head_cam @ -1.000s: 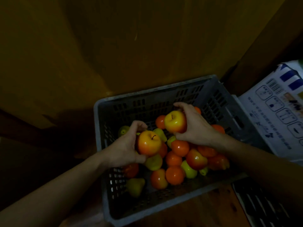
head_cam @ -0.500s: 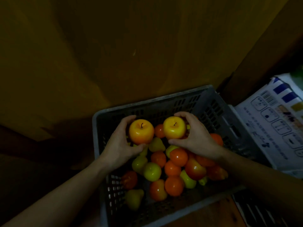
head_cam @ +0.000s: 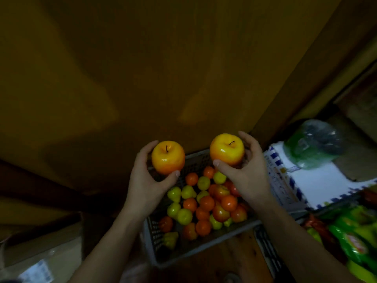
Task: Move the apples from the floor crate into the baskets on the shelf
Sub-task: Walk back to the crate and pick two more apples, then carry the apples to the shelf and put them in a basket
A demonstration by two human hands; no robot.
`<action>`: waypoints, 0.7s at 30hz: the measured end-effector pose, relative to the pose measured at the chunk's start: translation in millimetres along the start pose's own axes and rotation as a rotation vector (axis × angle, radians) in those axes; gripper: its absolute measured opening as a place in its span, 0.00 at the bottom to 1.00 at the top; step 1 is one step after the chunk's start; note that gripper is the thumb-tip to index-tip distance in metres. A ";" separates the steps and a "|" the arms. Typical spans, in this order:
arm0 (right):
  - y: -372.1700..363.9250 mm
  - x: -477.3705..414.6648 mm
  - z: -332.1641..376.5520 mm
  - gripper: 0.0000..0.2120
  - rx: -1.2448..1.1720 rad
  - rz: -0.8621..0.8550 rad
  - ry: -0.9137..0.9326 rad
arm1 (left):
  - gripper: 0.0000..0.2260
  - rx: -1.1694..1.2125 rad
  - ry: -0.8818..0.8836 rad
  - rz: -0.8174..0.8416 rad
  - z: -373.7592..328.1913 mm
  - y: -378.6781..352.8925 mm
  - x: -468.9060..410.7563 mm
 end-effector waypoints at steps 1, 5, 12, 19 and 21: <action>8.7 6.3 29.5 0.40 -0.024 -0.015 0.004 | 0.39 -0.003 -0.008 -0.012 -29.5 11.1 5.0; 44.2 31.9 144.9 0.40 -0.069 -0.095 0.012 | 0.38 -0.026 -0.042 -0.055 -152.7 52.3 29.3; 80.3 47.5 314.2 0.38 -0.056 -0.114 0.020 | 0.38 -0.008 -0.093 -0.129 -326.4 118.6 48.6; 118.0 41.5 435.2 0.39 -0.044 -0.070 0.037 | 0.38 -0.041 -0.143 -0.131 -456.6 154.9 52.5; 132.9 39.4 460.8 0.39 -0.026 -0.065 0.048 | 0.38 -0.035 -0.151 -0.129 -482.1 157.4 55.7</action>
Point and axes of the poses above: each hand's wrist, its own x-axis away from the middle knuckle, its own y-axis out of the back of the hand, z = x × y, the point moved 9 cm from there along -x, towards the middle knuckle, and after that the axes turned 3 degrees about z, right-handed, at the moved point
